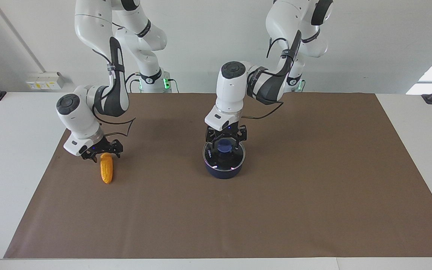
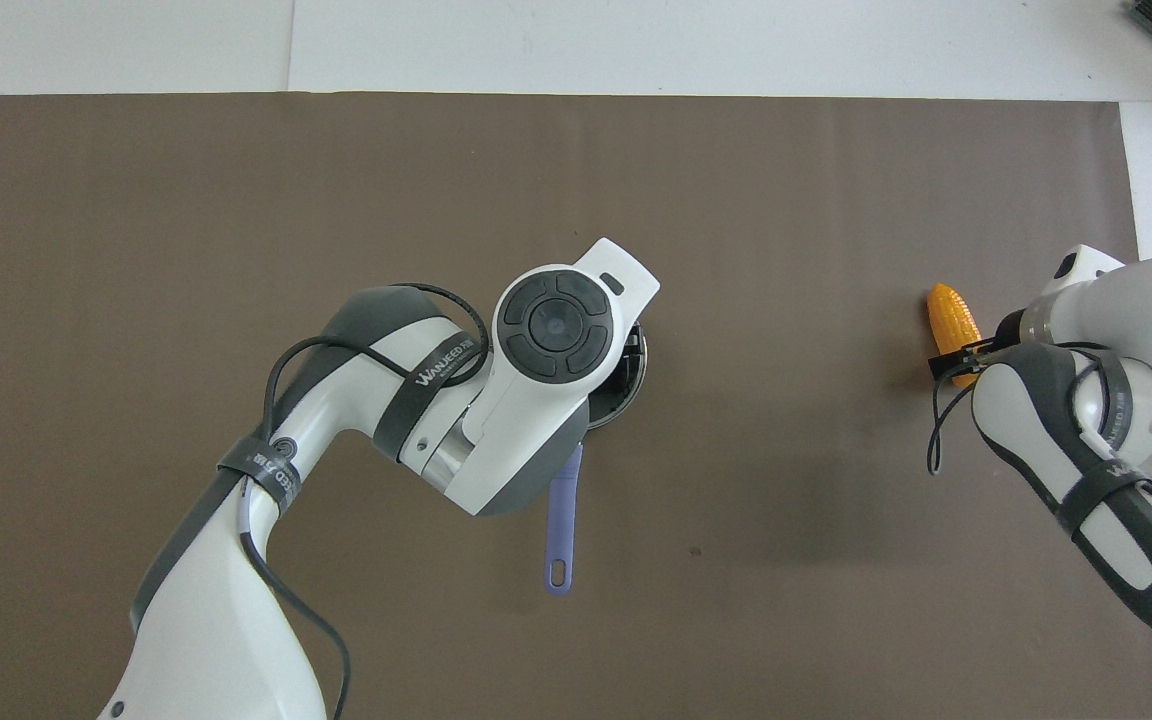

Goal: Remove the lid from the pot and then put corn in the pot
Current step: 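Grasp the lid knob with the left gripper while the right gripper grasps the corn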

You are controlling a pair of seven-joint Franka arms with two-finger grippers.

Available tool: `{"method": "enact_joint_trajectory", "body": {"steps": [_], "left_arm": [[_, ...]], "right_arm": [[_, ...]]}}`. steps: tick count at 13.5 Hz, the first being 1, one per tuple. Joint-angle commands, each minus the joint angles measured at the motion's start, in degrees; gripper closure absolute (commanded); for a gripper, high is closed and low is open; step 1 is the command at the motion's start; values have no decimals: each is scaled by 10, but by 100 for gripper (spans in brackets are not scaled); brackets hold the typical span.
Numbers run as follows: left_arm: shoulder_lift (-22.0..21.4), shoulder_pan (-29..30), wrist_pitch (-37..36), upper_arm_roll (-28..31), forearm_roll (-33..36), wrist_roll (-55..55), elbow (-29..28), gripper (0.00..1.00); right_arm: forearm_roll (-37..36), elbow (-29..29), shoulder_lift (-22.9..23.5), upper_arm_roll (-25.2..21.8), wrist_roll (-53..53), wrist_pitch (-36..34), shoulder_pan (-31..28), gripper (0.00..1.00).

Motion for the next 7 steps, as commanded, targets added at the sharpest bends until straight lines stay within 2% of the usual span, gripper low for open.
{"method": "enact_joint_trajectory", "body": {"steps": [1, 2, 4, 5, 6, 7], "left_arm": [[-1, -9, 16, 8, 14, -12, -11, 7], [-2, -9, 16, 8, 14, -12, -10, 19], [-2, -9, 16, 8, 14, -12, -11, 35], [-2, -9, 16, 9, 15, -12, -10, 55], [-2, -9, 16, 9, 25, -12, -8, 78], [-1, -9, 16, 8, 35, -11, -8, 88]], "right_arm": [[4, -2, 16, 4, -9, 49, 2, 0], [4, 0, 19, 4, -3, 55, 6, 0], [4, 0, 19, 4, -3, 55, 6, 0], [4, 0, 19, 4, -3, 56, 6, 11], [4, 1, 20, 4, -3, 56, 6, 38], [4, 1, 20, 4, -2, 54, 6, 76]]}}
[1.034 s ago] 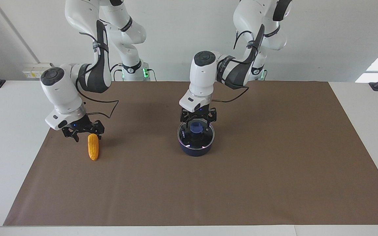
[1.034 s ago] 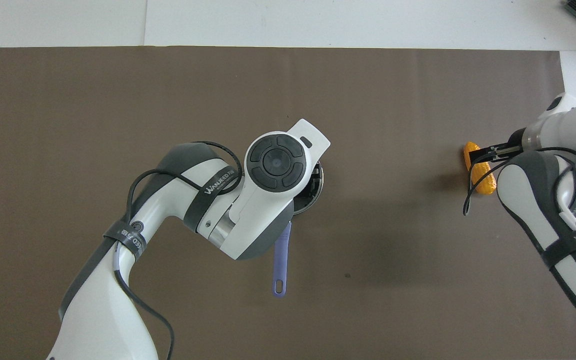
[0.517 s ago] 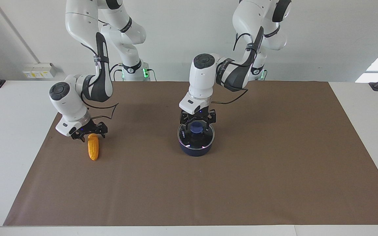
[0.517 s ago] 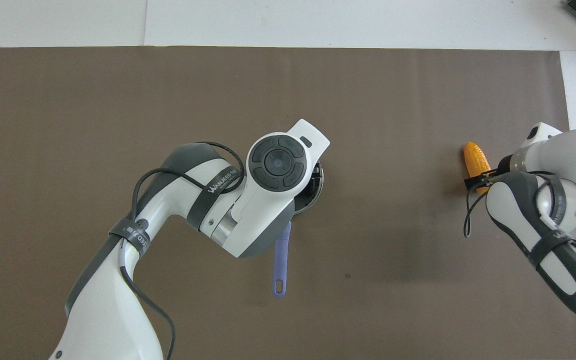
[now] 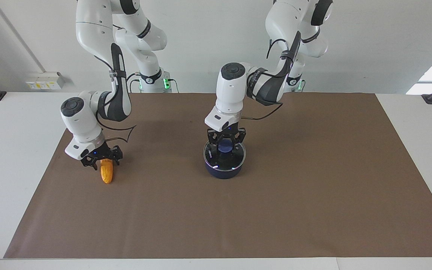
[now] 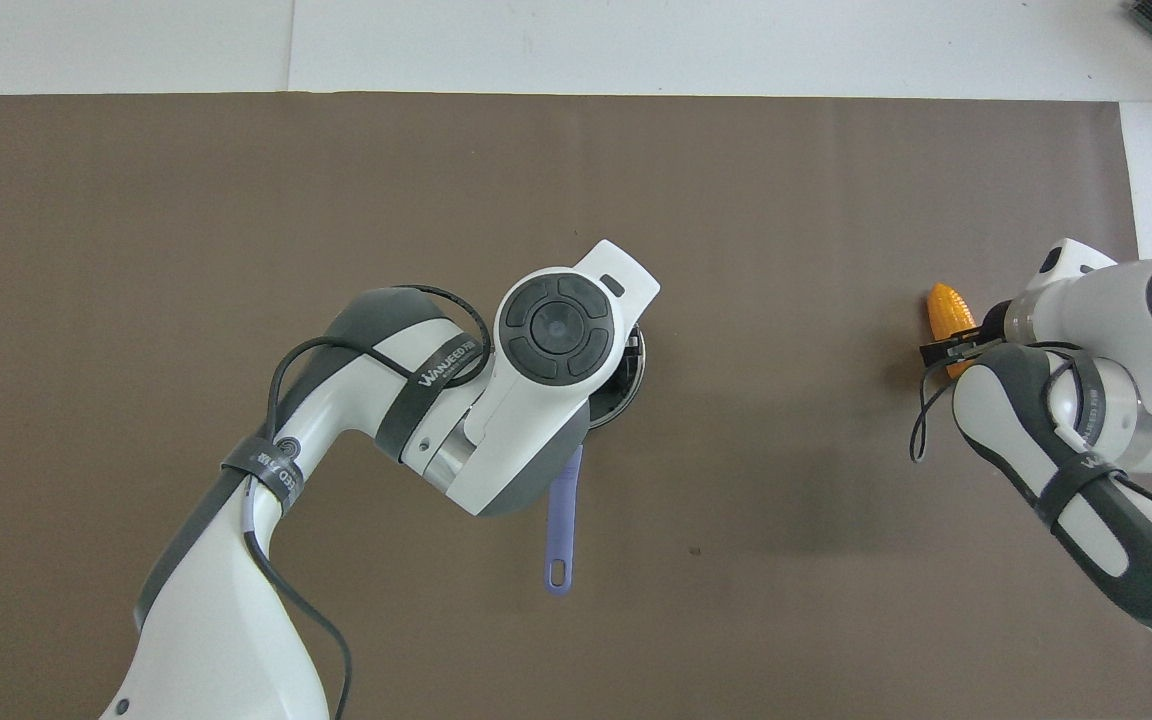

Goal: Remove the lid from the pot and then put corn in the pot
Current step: 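Grasp the lid knob with the left gripper while the right gripper grasps the corn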

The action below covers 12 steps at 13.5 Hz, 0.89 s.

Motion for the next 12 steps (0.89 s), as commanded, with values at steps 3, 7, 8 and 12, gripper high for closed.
{"method": "enact_joint_trajectory", "body": {"steps": [3, 7, 8, 12], "left_arm": [[-3, -9, 10, 8, 31, -10, -3, 94], [-25, -8, 0, 7, 30, -4, 0, 100], [-31, -9, -1, 7, 30, -4, -1, 100], [-76, 2, -48, 8, 30, 23, -19, 100]], "right_arm": [[11, 10, 4, 2, 39, 4, -6, 100], [15, 59, 2, 1, 54, -45, -10, 100], [15, 82, -2, 1, 74, -86, -10, 100], [15, 128, -44, 2, 152, -189, -6, 100]]}}
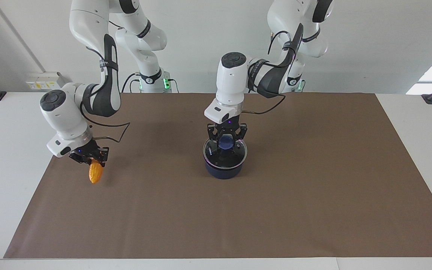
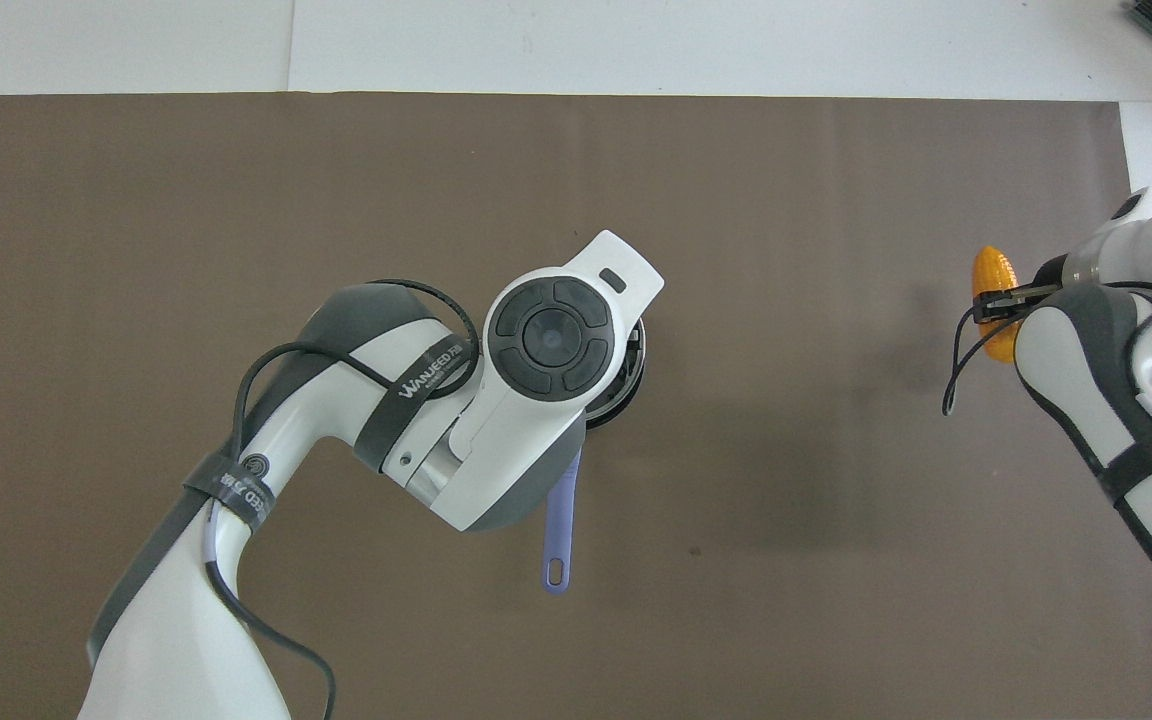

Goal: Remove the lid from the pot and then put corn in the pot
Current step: 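Lift the lid aside with the left gripper while the right gripper carries corn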

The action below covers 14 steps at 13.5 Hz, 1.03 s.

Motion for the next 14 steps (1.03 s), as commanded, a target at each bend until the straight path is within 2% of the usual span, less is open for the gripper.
{"method": "enact_joint_trajectory", "body": {"steps": [1, 4, 6, 9, 11, 14], "left_arm": [[-61, 15, -39, 5, 12, 39, -37, 100], [-130, 60, -34, 5, 11, 104, -116, 100], [-169, 100, -30, 5, 6, 186, -158, 100], [-189, 153, 7, 5, -5, 274, -207, 100], [-195, 191, 30, 5, -44, 366, -229, 100], [-194, 252, 53, 5, -50, 441, -270, 100]], "right_arm": [[12, 9, -41, 3, 61, -54, 1, 100], [12, 10, -81, 12, 125, -112, 8, 100], [12, 10, -91, 15, 181, -119, 40, 100], [8, 10, -91, 15, 311, -117, 114, 100], [1, 8, -96, 15, 427, -107, 176, 100], [5, 7, -92, 16, 573, -58, 243, 100]]}}
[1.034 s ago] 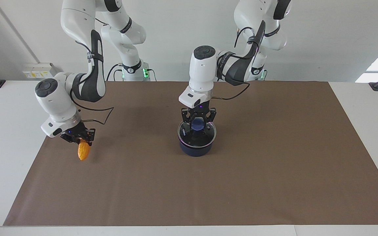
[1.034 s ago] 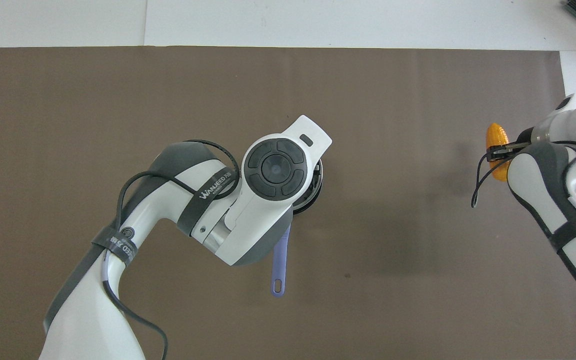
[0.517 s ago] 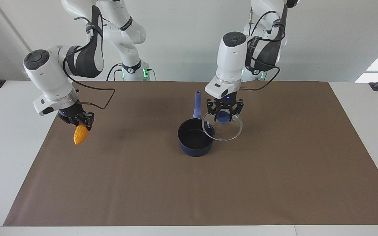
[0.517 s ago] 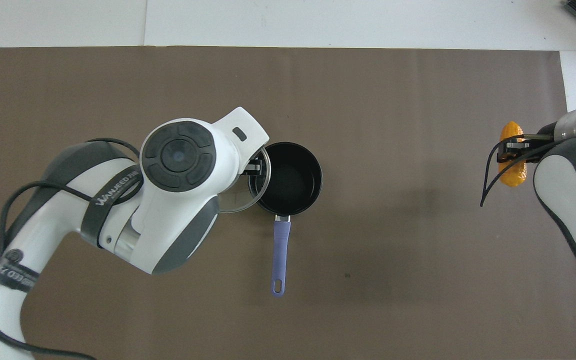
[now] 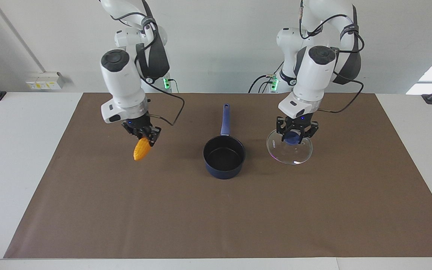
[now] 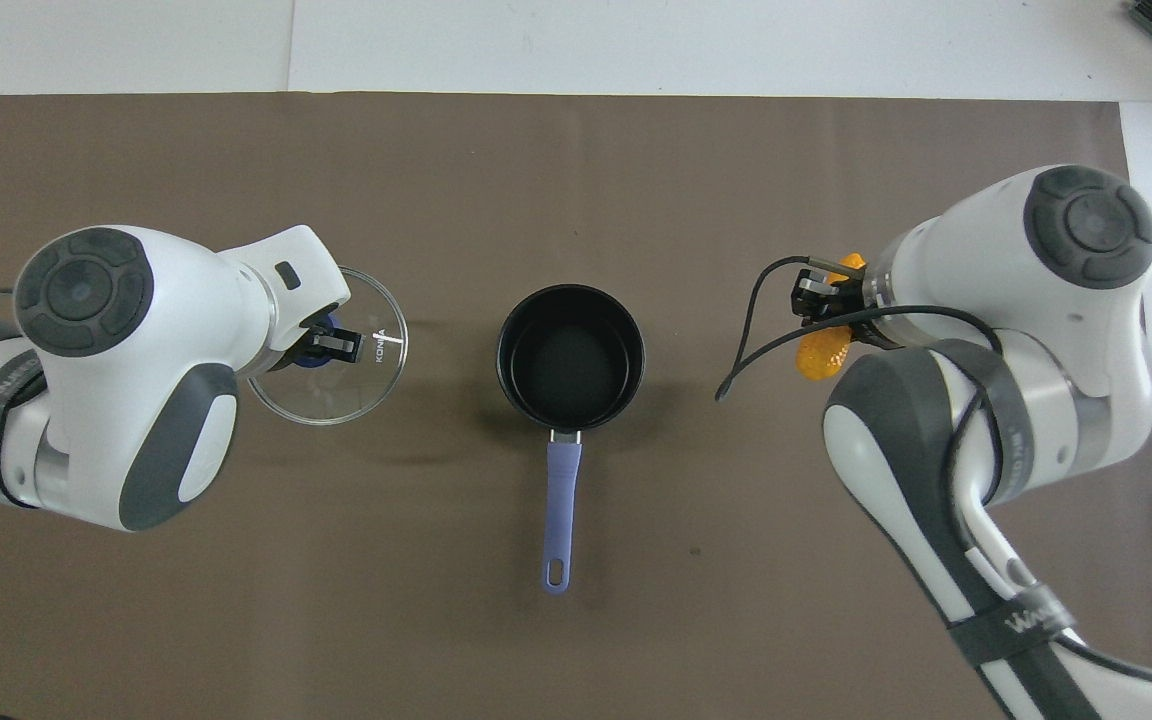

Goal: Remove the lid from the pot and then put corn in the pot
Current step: 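Lift the lid aside with the left gripper while the right gripper carries corn, then lower the lid with the left gripper while the right gripper holds corn over pot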

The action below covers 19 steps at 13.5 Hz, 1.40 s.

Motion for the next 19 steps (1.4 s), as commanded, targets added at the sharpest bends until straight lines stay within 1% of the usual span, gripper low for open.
{"method": "enact_joint_trajectory", "body": {"steps": [1, 3, 5, 7, 9, 10, 11, 13, 14, 17, 19], "left_arm": [[-21, 56, 52, -6, -12, 49, -61, 100], [-16, 96, 76, -6, -12, 104, -77, 100], [-14, 125, 78, -6, -23, 146, -78, 100], [4, 152, 86, -6, -52, 191, -78, 100], [10, 172, 88, -6, -57, 230, -80, 100], [11, 184, 89, -6, -57, 241, -81, 100], [14, 185, 93, -6, -60, 248, -84, 100], [41, 188, 142, -6, -67, 249, -94, 100], [52, 188, 152, -6, -67, 249, -94, 100], [53, 191, 152, -6, -67, 250, -93, 100], [63, 190, 153, -6, -67, 252, -96, 100]], "right_arm": [[10, -6, -2, -1, 79, 55, 31, 100], [11, 18, 9, 0, 139, 57, 47, 100], [13, 48, 22, 1, 201, 50, 75, 100], [14, 86, 56, 1, 266, 50, 98, 100], [19, 120, 94, 1, 332, 51, 121, 100], [17, 127, 105, 1, 356, 57, 133, 100], [15, 128, 111, 1, 371, 60, 141, 100], [15, 128, 128, 1, 398, 71, 149, 100], [15, 128, 138, 1, 405, 79, 162, 100], [9, 128, 168, 1, 428, 97, 186, 100], [5, 122, 172, 1, 427, 121, 195, 100]]}}
